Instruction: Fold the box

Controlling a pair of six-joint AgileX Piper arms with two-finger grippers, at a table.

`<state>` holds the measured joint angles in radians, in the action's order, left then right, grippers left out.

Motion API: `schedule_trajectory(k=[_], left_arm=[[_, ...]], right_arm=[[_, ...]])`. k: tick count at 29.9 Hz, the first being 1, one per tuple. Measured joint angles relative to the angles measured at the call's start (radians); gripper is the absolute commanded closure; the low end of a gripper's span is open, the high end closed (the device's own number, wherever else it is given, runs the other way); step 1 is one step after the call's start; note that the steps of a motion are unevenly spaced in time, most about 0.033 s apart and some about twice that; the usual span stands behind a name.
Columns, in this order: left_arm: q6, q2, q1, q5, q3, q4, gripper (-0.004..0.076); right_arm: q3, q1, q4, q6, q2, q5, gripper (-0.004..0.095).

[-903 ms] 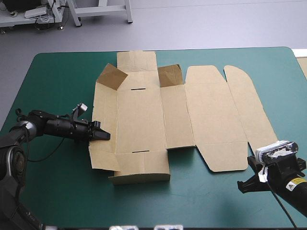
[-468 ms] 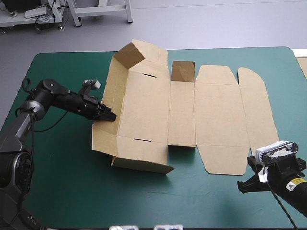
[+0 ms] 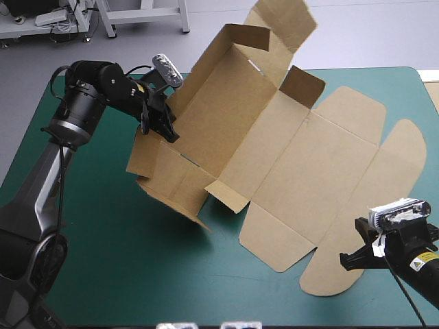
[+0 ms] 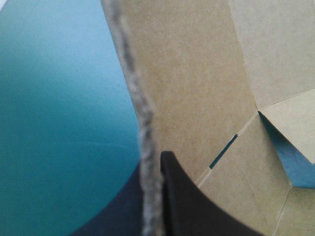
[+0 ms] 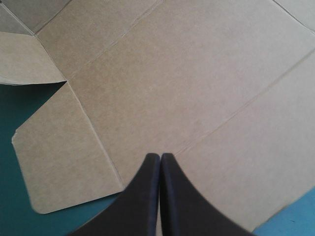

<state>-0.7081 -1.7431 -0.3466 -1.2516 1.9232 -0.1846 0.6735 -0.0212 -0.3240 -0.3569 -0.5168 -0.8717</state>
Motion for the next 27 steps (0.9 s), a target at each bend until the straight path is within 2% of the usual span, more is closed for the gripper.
schedule_trajectory(k=[9, 18, 23, 27], left_arm=[[-0.081, -0.011, -0.208, -0.002, 0.017, 0.242, 0.0733], [-0.096, -0.018, -0.235, 0.036, -0.025, 0.26, 0.0733], [-0.111, 0.05, -0.243, 0.128, -0.136, 0.263, 0.0733], [-0.11, 0.188, -0.288, 0.274, -0.333, 0.323, 0.0733]], right_arm=[[0.009, 0.0, 0.0, 0.061, 0.0, 0.058, 0.0921], [0.154, 0.0, 0.047, 0.132, -0.058, 0.063, 0.0921], [0.284, 0.0, 0.096, 0.154, -0.167, 0.071, 0.0921], [0.408, 0.0, 0.098, 0.157, -0.282, 0.075, 0.0921]])
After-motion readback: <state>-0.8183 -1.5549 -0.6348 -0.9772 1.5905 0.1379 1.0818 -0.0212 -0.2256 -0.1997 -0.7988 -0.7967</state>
